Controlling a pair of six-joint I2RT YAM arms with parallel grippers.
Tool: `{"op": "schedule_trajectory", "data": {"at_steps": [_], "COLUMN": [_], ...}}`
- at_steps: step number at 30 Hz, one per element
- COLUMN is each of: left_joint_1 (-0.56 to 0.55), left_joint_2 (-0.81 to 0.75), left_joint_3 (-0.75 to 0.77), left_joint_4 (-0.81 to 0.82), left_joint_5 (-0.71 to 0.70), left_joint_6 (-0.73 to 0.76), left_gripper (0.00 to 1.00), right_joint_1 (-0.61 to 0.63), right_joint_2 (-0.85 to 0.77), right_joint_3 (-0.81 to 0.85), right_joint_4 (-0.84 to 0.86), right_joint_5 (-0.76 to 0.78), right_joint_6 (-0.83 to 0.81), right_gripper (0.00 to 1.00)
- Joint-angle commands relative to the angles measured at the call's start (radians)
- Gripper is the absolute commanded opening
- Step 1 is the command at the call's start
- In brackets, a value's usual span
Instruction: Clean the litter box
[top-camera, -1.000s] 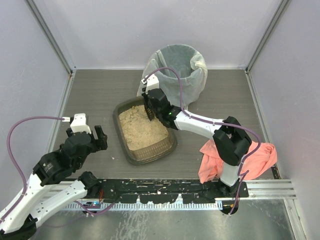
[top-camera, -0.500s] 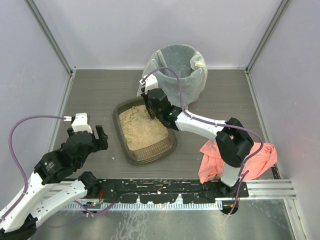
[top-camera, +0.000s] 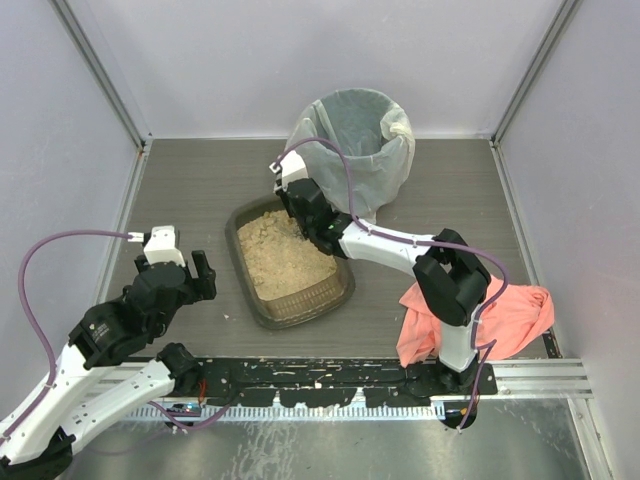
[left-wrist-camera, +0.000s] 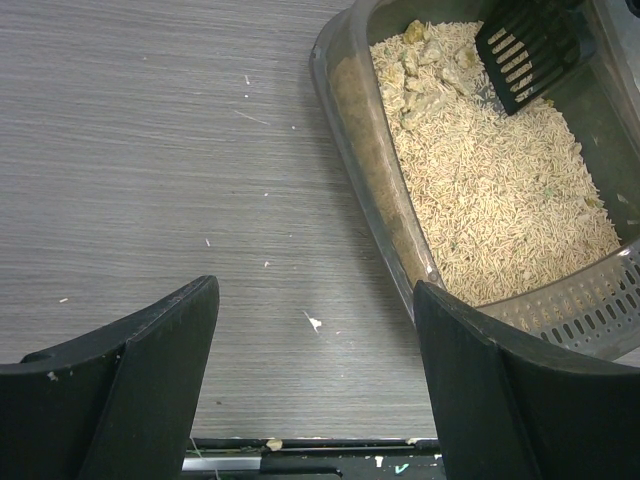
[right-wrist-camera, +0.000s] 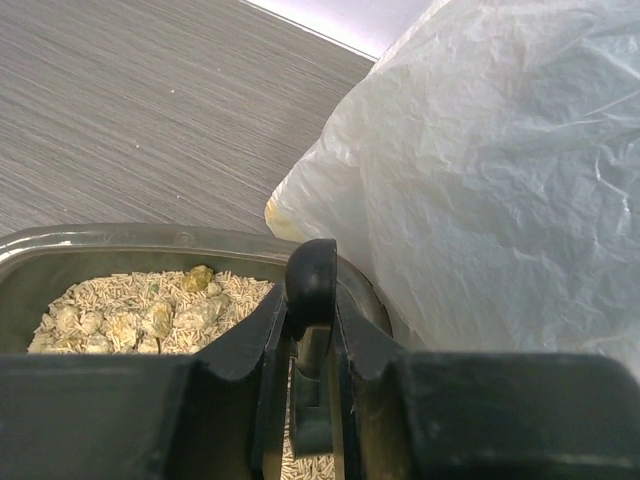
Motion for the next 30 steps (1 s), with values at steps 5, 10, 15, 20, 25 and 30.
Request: {"op": "schedule_trajectory", "data": {"at_steps": [5,10,15,20,25,30], "left_joint_1": [-0.001,0.0,-0.001,-0.001,-0.001,0.0], "left_joint_2": [0.006,0.009,0.005,0.008,0.012,0.008], "left_joint_3": [0.005,0.006,0.005,0.003,0.003,0.003], "left_joint_4": [0.042,0.043,0.042,0.046,0.048,0.05], "left_joint_5": [-0.005,-0.003,-0.002,0.0,0.004,0.008], "left_joint_6": [0.021,0.023,0.023,0.024,0.026,0.027], "left_gripper": [0.8,0.8,0.8,0.8,0.8,0.8], "right_joint_1": [-0.003,-0.003,-0.003,-0.003,-0.005,-0.013], "right_joint_2": [-0.044,-0.066,-0.092,-0.124,-0.154,-0.17], "right_joint_3": [-0.006,-0.024,-0.045,-0.072,-0.096,-0.115], "right_joint_4": [0.05,0.056,0.069,0.066,0.049,0.047], "right_joint_5": [-0.057,-0.122,-0.162,-0.186,-0.171,-0.148], "right_joint_6": [0.112,0.194,0.241,0.291,0.375,0.48], "right_gripper": [0.01,0.01,0.01,0.01,0.01,0.01]}}
